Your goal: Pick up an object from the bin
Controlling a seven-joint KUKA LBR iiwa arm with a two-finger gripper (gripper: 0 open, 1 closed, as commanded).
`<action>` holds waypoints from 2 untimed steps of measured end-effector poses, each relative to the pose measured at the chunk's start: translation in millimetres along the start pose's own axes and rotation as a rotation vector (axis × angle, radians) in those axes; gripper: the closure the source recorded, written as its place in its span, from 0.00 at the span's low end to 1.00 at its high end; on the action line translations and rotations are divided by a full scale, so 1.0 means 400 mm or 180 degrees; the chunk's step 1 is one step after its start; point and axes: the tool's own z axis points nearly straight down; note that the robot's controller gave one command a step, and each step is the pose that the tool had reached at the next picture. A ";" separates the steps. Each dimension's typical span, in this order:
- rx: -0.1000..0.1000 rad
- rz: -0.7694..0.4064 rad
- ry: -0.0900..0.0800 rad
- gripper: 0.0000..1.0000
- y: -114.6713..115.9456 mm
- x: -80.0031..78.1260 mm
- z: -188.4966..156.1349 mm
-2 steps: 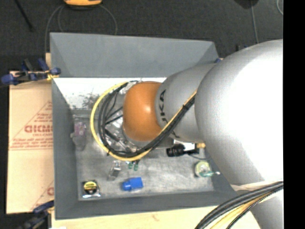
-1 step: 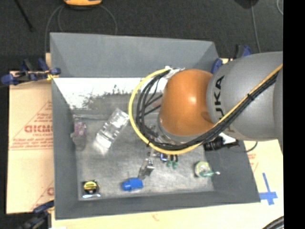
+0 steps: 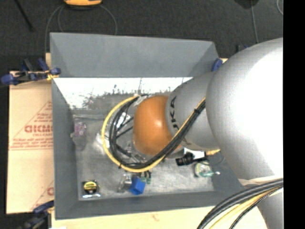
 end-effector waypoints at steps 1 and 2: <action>-0.0039 -0.0204 -0.0054 0.00 -0.208 -0.026 0.014; -0.0038 -0.0232 -0.0070 0.00 -0.264 -0.015 0.013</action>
Offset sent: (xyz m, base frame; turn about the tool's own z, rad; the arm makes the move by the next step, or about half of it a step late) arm -0.0066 -0.0851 -0.0112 -0.0666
